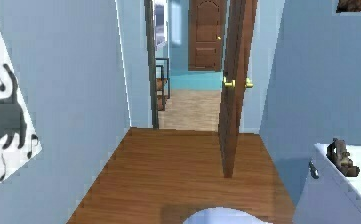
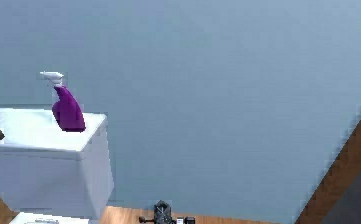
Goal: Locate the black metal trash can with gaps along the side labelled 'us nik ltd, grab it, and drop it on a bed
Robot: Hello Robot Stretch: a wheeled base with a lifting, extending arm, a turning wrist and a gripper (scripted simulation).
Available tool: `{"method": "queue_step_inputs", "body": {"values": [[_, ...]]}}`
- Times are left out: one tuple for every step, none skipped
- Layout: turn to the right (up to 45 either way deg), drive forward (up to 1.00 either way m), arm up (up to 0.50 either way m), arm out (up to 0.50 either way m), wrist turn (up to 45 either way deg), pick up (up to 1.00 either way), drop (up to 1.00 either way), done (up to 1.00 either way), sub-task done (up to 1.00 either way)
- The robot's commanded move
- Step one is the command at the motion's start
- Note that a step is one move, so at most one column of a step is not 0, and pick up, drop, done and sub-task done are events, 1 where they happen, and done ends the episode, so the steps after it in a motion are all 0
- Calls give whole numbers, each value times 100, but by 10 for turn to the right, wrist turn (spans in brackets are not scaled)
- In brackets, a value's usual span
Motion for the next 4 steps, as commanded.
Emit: {"method": "queue_step_inputs", "body": {"values": [[0,0,0,0,240,0,0,0,0],[0,0,-30,0,0,0,0,0,0],[0,0,0,0,0,100,0,0,0],[0,0,10,0,0,0,0,0,0]]}}
